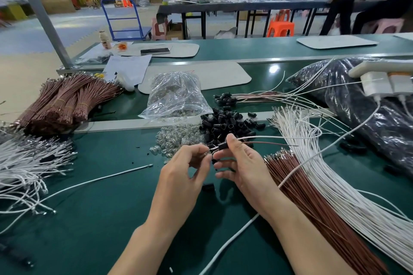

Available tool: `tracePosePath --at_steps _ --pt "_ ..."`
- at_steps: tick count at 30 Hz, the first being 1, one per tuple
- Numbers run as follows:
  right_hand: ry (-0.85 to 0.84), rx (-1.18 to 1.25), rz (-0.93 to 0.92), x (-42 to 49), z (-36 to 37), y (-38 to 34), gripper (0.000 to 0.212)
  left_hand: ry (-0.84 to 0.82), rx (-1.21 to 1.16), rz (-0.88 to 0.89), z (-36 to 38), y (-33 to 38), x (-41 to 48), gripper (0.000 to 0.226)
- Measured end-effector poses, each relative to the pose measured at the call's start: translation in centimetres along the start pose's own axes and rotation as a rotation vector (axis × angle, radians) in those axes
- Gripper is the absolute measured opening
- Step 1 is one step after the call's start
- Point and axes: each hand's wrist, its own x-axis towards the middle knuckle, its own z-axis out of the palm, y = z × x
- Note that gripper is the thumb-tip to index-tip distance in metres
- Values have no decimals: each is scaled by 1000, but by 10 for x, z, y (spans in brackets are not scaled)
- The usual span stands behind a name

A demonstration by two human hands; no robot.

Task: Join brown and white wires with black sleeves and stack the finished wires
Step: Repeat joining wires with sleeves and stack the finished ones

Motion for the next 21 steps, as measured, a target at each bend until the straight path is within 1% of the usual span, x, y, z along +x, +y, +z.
tracePosePath --at_steps 5,11,14,17,21 --pt "-5 4 -14 -2 2 1 32 -17 2 -8 -2 0 0 12" --pt "-21 -66 -32 -2 4 4 32 -54 -19 -21 0 1 -1 15" --pt "-25 -67 -31 -2 3 5 36 -47 -51 -58 0 -1 -2 16" --pt "-33 -85 -30 -3 3 4 35 -50 -89 -106 1 -4 -2 22" --pt "-59 -119 -30 -4 3 4 24 -77 -162 -149 2 -2 -2 20"
